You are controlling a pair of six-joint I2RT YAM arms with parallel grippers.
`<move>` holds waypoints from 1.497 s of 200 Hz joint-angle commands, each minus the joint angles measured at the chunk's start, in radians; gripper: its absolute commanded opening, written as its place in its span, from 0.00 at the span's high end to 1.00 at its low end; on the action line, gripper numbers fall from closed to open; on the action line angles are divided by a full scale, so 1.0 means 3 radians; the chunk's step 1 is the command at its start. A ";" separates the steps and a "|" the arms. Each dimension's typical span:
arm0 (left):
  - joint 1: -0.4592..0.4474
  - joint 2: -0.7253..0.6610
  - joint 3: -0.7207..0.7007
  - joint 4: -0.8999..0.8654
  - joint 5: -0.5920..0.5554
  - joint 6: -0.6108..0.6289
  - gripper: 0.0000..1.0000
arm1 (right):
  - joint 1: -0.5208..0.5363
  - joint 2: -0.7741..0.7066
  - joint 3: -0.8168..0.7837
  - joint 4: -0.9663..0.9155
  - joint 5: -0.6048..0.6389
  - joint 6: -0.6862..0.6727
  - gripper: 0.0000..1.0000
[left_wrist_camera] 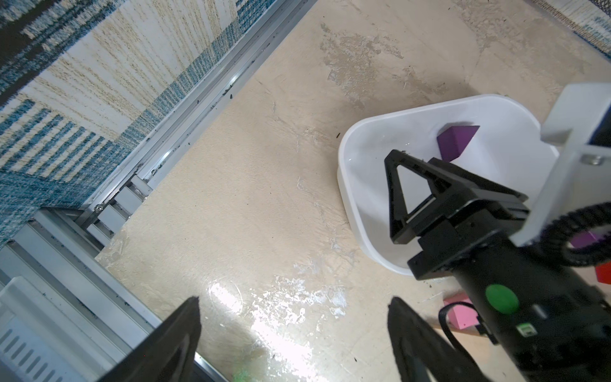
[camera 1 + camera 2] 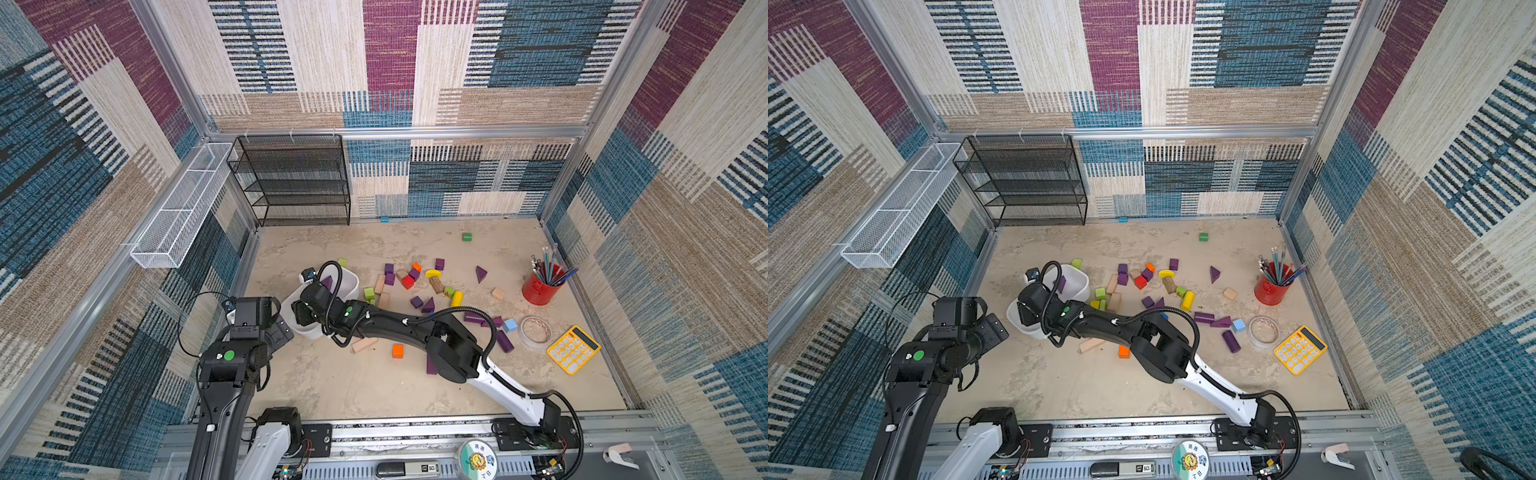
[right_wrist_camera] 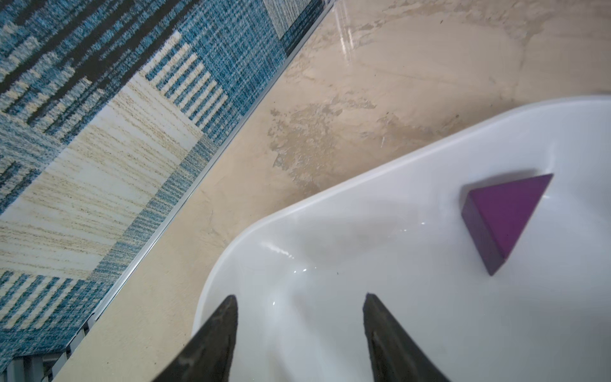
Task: Pick purple bricks into the storage bin
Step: Place the building block in the storage box, then pick up the building block from the center of the board.
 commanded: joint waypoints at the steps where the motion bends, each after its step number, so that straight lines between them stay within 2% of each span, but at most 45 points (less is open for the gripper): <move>1: 0.0000 -0.0004 -0.0010 0.0039 -0.0008 0.0080 0.11 | 0.0005 -0.0075 -0.0096 0.0048 -0.0154 0.0166 0.26; 16: 0.0003 -0.0004 -0.0011 0.0042 -0.0007 0.0080 0.11 | 0.0006 -0.0113 -0.0139 0.0076 -0.0191 0.0209 0.14; 61: 0.0005 0.0001 -0.0011 0.0041 -0.0003 0.0082 0.11 | 0.0006 -0.0162 -0.0189 0.0085 -0.0278 0.0351 0.06; 69: 0.0001 0.0001 -0.0010 0.0043 -0.0003 0.0080 0.11 | 0.0005 -0.0171 -0.0210 0.0105 -0.0303 0.0387 0.00; 137: 0.0005 0.0005 -0.0011 0.0041 -0.0010 0.0077 0.12 | 0.0004 -0.0237 -0.0270 0.0232 -0.0310 0.0454 0.00; 236: 0.0004 -0.0004 -0.0012 0.0049 0.0008 0.0084 0.13 | -0.0016 -0.0305 -0.0004 0.0161 -0.0186 0.0216 0.01; 299: 0.0002 -0.0019 -0.0019 0.0069 0.0059 0.0100 0.14 | -0.0153 -0.0557 -0.0241 0.0142 0.0022 -0.0037 0.00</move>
